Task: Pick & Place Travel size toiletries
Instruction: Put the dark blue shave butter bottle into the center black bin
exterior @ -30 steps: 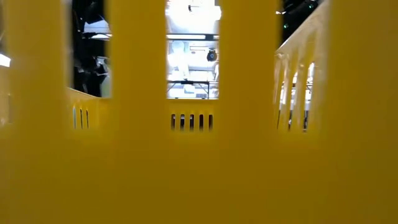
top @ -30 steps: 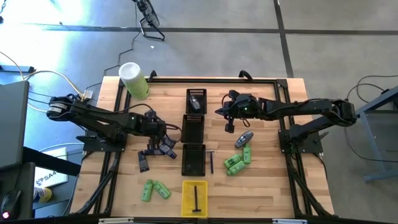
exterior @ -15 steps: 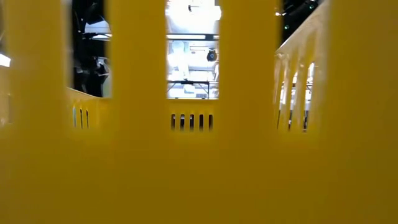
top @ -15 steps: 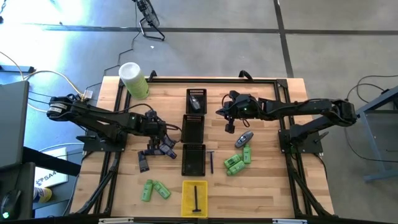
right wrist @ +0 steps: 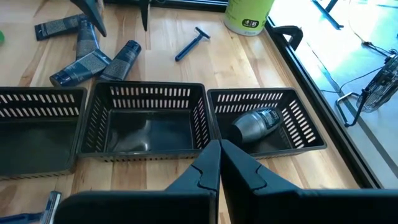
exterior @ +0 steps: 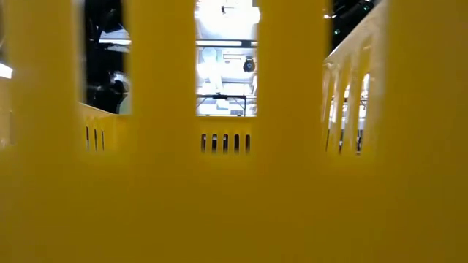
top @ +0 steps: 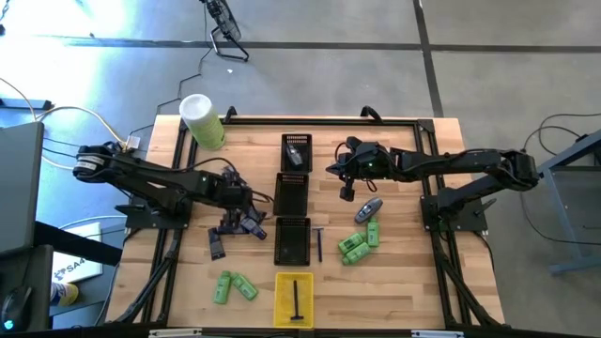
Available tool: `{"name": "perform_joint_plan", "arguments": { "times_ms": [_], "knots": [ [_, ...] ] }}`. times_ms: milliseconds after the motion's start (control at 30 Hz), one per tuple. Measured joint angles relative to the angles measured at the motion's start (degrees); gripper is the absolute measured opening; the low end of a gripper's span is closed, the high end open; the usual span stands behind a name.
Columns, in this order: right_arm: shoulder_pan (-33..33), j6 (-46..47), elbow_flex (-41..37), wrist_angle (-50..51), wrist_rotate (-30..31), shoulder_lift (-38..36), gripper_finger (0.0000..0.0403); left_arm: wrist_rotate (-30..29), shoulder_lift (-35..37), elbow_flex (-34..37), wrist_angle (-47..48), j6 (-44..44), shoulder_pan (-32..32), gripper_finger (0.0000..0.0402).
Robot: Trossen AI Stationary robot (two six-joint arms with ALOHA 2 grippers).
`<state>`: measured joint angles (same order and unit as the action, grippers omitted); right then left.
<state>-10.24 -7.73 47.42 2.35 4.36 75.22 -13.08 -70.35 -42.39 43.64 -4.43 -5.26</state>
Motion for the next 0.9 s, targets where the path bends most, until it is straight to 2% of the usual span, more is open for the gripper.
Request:
{"name": "perform_joint_plan", "arguments": {
  "times_ms": [100,400,633,900],
  "knots": [
    [0.0,0.1,0.0,0.0,0.0,0.0,0.0003,0.1,-1.8,0.0,-0.3,3.0,0.0,0.0319],
    [0.0,0.6,0.0,0.0,0.0,0.0,0.0003,0.1,-7.4,0.0,-0.3,2.7,0.1,0.0319],
    [0.8,0.6,0.0,0.0,0.0,0.0,0.0003,0.3,-11.0,0.0,-1.8,4.0,3.5,0.0319],
    [2.1,0.4,0.0,0.3,0.1,0.0,0.0003,5.7,-13.0,0.0,-5.8,6.3,6.9,0.0319]
  ]
}}
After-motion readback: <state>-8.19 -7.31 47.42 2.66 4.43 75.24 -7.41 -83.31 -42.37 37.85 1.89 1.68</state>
